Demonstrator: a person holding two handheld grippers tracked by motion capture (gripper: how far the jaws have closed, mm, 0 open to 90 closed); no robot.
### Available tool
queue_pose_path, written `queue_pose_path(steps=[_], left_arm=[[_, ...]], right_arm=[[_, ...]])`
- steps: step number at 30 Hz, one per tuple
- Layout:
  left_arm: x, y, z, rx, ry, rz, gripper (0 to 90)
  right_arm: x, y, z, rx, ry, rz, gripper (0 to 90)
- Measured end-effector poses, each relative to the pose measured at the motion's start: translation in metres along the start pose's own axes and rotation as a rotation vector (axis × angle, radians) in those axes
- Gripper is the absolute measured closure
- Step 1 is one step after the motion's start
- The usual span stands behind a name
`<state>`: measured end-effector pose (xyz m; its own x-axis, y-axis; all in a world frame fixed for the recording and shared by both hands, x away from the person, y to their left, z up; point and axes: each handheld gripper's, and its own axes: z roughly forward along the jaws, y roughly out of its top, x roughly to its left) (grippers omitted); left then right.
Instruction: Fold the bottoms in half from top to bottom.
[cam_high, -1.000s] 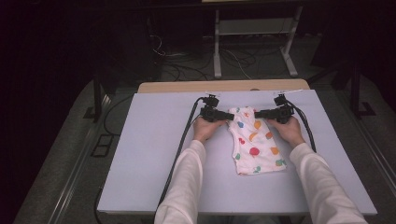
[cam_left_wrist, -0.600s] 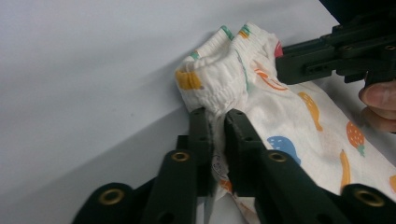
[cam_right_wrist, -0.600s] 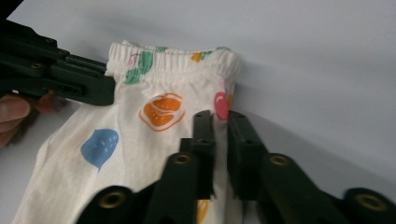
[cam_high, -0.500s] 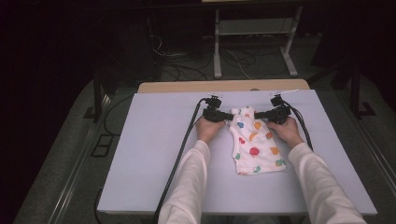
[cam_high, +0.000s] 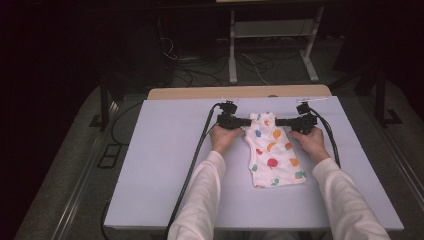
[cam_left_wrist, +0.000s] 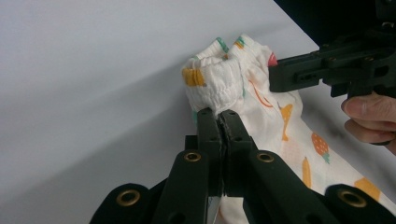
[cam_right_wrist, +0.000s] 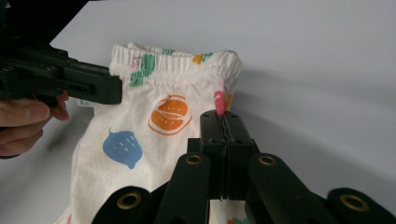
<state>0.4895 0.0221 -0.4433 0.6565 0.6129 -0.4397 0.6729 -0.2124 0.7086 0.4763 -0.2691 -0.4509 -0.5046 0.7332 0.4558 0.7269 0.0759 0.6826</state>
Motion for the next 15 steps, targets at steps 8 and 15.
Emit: queue_pose_path(steps=[8,15], left_arm=[[-0.005,-0.005,-0.002,-0.028,-0.027,-0.008,88.3],[-0.011,-0.006,-0.007,-0.038,-0.033,0.001,88.4]], right_arm=[[0.004,-0.001,-0.010,-0.022,0.001,-0.020,87.5],[0.006,-0.006,-0.017,-0.041,0.021,-0.020,87.5]])
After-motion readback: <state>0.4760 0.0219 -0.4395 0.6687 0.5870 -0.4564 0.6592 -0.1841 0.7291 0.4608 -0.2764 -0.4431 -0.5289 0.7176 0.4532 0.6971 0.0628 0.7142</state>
